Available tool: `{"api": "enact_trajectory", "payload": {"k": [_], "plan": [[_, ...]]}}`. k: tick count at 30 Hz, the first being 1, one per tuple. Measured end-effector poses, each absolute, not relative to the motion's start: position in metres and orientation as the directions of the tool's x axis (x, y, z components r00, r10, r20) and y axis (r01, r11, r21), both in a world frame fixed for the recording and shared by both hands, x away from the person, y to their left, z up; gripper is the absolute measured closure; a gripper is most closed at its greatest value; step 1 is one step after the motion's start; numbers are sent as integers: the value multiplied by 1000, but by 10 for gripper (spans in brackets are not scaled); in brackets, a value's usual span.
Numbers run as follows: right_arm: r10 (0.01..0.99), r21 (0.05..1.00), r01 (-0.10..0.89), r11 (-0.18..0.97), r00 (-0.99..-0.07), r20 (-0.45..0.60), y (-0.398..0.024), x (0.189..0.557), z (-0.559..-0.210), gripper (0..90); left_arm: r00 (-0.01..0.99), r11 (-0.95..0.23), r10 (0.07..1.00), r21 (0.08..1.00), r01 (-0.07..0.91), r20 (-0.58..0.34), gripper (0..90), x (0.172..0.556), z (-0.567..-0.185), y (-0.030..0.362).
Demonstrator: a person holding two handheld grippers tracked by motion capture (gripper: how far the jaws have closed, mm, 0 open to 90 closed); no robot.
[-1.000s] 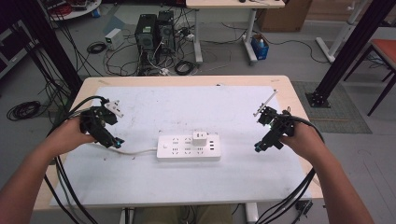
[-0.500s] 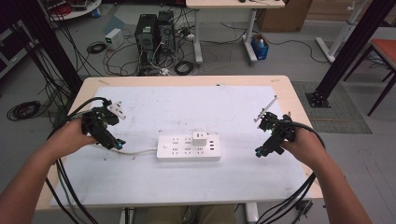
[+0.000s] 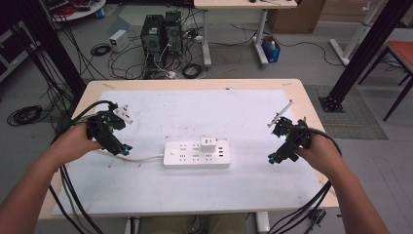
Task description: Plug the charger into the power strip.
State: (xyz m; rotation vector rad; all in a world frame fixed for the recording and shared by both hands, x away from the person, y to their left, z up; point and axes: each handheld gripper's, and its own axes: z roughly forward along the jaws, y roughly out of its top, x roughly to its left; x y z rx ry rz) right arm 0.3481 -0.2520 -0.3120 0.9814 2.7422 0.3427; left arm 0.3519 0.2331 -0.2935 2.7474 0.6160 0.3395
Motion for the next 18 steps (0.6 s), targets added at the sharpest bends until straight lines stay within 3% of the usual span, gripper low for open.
{"api": "enact_trajectory", "payload": {"k": [18], "plan": [[640, 292, 589, 753, -759, -120, -250, 350, -311, 10, 879, -864, 448, 333, 379, 163, 208, 352, -295, 233]]}}
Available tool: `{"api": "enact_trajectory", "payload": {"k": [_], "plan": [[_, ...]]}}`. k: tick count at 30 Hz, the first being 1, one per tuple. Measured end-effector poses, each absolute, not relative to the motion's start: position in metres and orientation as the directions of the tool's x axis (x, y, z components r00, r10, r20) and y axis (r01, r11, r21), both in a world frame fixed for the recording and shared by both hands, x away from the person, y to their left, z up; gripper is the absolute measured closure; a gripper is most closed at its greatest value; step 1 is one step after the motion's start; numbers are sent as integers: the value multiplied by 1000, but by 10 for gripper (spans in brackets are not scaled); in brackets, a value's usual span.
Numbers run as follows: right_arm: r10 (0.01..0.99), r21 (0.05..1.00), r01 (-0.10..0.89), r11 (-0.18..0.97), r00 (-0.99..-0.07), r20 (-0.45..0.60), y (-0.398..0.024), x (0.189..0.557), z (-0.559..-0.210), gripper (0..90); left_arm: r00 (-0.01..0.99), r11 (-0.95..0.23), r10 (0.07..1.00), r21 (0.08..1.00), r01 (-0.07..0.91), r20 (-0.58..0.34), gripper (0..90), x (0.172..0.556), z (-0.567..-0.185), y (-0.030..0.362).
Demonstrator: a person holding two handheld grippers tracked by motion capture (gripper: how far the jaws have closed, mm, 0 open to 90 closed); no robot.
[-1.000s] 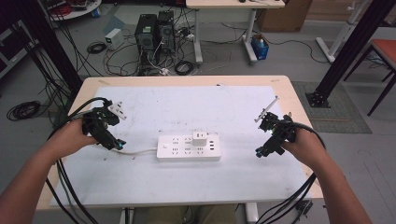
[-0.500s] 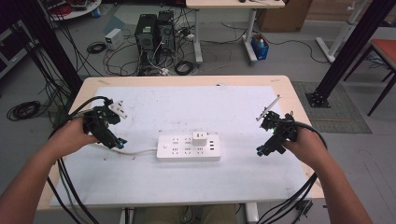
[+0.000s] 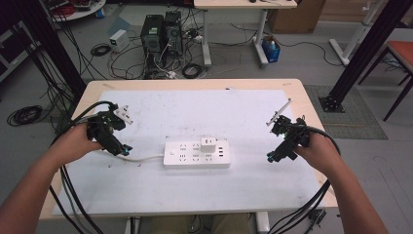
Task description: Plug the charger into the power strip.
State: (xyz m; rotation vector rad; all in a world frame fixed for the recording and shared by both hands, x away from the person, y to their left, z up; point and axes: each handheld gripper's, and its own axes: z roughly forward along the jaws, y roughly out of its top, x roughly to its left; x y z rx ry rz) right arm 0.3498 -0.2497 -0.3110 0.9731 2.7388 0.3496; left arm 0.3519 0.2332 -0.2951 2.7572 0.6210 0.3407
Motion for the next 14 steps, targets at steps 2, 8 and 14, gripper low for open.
{"api": "enact_trajectory", "payload": {"k": [2, 8, 14], "plan": [[642, 290, 591, 752, -758, -119, -250, 350, -311, 10, 878, -863, 450, 334, 380, 163, 208, 352, -295, 233], [635, 286, 586, 758, -763, -120, -248, 350, -311, 10, 878, -863, 450, 333, 381, 161, 208, 352, -296, 233], [633, 288, 583, 760, -765, -122, -248, 350, -311, 10, 880, -865, 447, 331, 378, 162, 208, 351, -296, 232]]}}
